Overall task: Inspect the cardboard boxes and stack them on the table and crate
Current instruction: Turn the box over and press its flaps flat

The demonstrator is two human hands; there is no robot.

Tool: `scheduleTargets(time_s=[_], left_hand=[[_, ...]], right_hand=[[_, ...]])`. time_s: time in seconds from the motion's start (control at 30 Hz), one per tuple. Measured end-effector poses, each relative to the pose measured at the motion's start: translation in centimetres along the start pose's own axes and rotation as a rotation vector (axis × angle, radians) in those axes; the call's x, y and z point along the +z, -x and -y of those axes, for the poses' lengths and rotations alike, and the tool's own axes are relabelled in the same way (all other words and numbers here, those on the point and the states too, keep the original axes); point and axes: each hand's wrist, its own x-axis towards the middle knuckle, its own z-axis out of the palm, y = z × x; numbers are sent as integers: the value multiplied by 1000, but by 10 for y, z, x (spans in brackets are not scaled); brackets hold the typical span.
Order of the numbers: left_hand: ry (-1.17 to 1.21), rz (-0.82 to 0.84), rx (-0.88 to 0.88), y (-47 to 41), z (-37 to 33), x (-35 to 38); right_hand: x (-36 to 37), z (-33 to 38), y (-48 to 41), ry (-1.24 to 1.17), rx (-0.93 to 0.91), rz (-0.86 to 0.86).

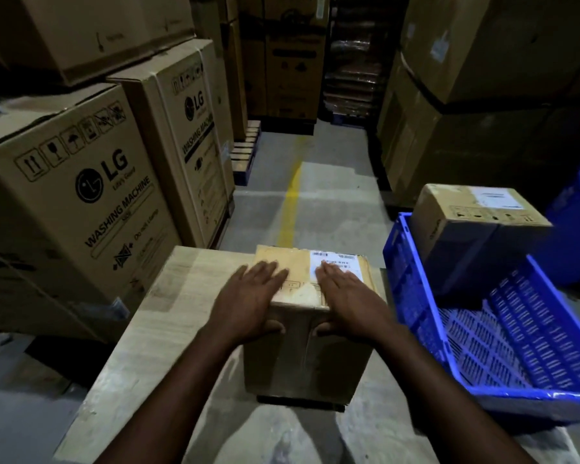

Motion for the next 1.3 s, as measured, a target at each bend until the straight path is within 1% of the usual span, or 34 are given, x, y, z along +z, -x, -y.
scheduleTargets(time_s=[0.07, 0.13, 0.17, 0.23, 0.27, 0.3, 0.37, 0.47, 0.6, 0.67, 0.73, 0.8, 0.87, 0.93, 0.97, 1.07, 1.1, 1.17, 1.3], left_hand=[[140, -58, -113, 7, 18, 0], [445, -59, -276, 15, 27, 13], [606, -21, -326, 20, 26, 23], [844, 61, -288, 27, 13, 46], [916, 63, -269, 29, 4, 56], [968, 33, -278, 28, -5, 60], [998, -62, -308, 19, -16, 60], [934, -175, -260, 0, -18, 49], [843, -200, -217, -7, -12, 46], [814, -254, -210, -7, -14, 41], [795, -364, -205, -12, -19, 34], [748, -451, -166, -20, -25, 24], [605, -486, -74, -25, -33, 20], [436, -440, 21, -23, -40, 28], [367, -391, 55, -20, -42, 36], [278, -211, 142, -9, -49, 66], [268, -176, 175, -7, -52, 74], [256, -144, 216, -4, -59, 84], [237, -149, 249, -2, -70, 94]], right_hand=[[-1, -11, 4, -10, 48, -11], [-2, -20, 7, -26, 77, -8], [-3, -24, 8, -42, 92, -9], [-5, -29, 11, -85, 126, -16], [-7, -30, 12, -98, 145, -15], [-8, -31, 12, -98, 167, -10], [-9, -28, 13, -98, 204, -4], [-10, -23, 13, -149, 207, -26], [-12, -19, 14, -185, 170, -45], [-9, -20, 15, -241, 163, -65], [2, -20, 18, -324, 158, -151], [21, -19, 22, -436, 187, -293], [44, -14, 29, -640, 266, -353], [70, -5, 37, -809, 308, -357], [85, -1, 40, -863, 331, -350], [120, 8, 50, -959, 425, -328], [127, 10, 53, -976, 457, -336], [136, 12, 57, -986, 505, -348], [145, 12, 63, -965, 551, -361]])
